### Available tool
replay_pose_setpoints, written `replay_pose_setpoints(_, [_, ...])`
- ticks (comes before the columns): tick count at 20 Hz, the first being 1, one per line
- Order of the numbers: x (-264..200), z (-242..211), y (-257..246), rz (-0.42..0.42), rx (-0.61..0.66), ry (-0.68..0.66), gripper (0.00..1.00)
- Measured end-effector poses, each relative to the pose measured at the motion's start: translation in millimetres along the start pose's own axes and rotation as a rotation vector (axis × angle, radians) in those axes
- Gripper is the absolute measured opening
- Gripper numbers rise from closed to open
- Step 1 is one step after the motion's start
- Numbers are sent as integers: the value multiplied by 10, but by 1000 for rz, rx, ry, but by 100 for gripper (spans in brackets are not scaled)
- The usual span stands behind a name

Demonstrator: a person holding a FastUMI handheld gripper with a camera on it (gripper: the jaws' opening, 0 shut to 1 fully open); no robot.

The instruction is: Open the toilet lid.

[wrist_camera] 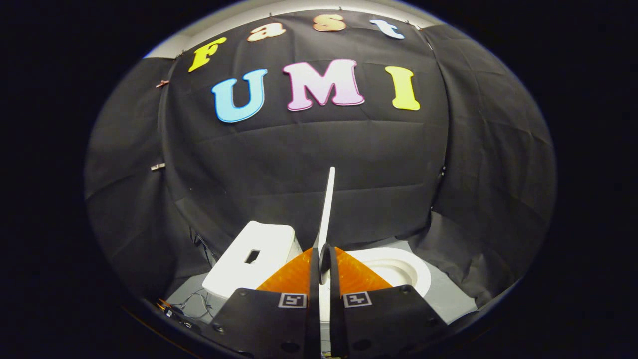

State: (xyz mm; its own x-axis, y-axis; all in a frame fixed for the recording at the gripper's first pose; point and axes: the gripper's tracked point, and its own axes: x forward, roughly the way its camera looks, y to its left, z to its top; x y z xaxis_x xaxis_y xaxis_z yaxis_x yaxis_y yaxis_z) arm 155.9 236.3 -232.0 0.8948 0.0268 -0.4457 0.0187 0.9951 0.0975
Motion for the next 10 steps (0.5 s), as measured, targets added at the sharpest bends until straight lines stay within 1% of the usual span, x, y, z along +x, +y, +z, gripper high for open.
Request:
replay_pose_setpoints(6, [3, -30, 636, 62, -89, -1, 16])
replay_pose_setpoints(10, [3, -95, 1025, 107, -123, 9, 16])
